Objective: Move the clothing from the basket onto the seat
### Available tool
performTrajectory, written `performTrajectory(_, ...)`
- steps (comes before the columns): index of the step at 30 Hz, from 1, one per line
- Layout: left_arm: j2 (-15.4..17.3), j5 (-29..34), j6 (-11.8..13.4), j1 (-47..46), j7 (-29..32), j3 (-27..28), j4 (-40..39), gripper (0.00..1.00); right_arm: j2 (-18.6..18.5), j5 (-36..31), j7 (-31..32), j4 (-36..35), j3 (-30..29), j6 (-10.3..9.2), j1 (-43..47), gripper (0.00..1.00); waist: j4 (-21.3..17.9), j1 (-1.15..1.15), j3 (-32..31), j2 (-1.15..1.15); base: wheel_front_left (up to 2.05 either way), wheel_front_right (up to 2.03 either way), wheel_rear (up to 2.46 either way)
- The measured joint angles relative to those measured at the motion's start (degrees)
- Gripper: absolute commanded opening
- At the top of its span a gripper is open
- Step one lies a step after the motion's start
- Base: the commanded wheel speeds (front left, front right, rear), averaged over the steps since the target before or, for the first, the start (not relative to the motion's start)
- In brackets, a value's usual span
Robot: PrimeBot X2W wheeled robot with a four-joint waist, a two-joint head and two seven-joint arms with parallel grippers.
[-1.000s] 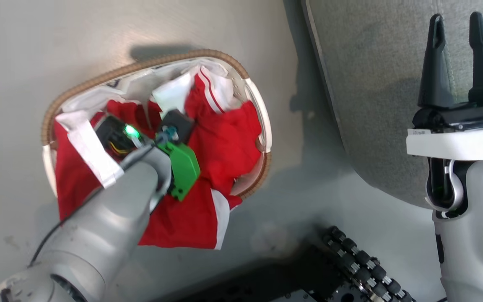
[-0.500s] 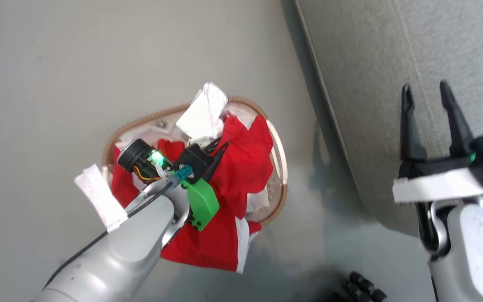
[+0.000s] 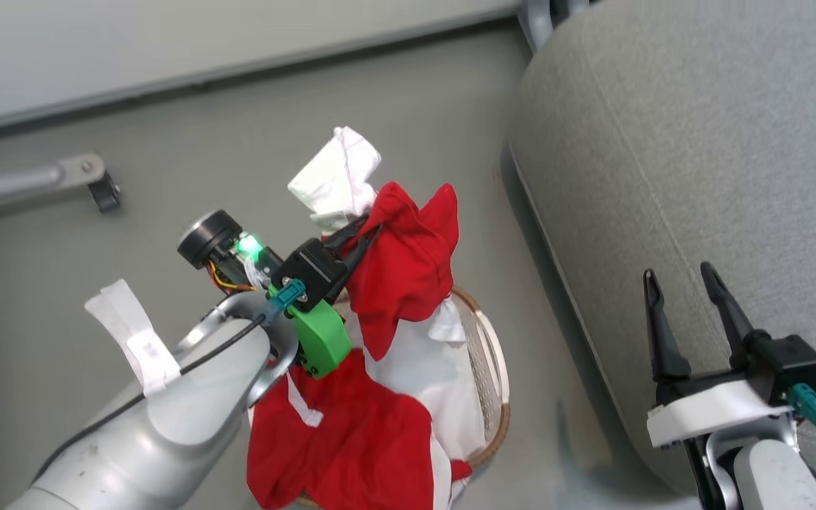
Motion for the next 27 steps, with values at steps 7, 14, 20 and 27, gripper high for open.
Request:
performTrajectory(7,2.7,-0.4,-0.3,-5.3,0.9,-1.4,-1.6,0.00,0.0,-0.1,0.0,0.5,1.9,-0.01,3.1,1.00,1.1,0.00,-8.5,0.00,0.00,0.00,0.00)
performTrajectory(14,3.8,-2.4,-0.4,-10.9,2.4,-2.8,-3.8,0.00,0.0,-0.2,0.0,0.5,3.7,-0.01,3.6,1.00,2.1,0.00,-13.6,0.00,0.00,0.00,0.00)
performTrajectory(20,3.7,-3.8,-0.4,-13.8,2.9,-3.4,-4.6,0.00,0.0,-0.4,0.0,0.5,5.6,-0.01,3.3,1.00,2.9,0.00,-15.0,0.00,0.00,0.00,0.00)
performTrajectory(27,2.3,-4.3,-0.5,-15.3,3.1,-4.5,-5.1,0.00,0.0,-0.7,0.0,1.0,8.3,-0.01,1.2,1.00,3.2,0.00,-15.2,0.00,0.00,0.00,0.00)
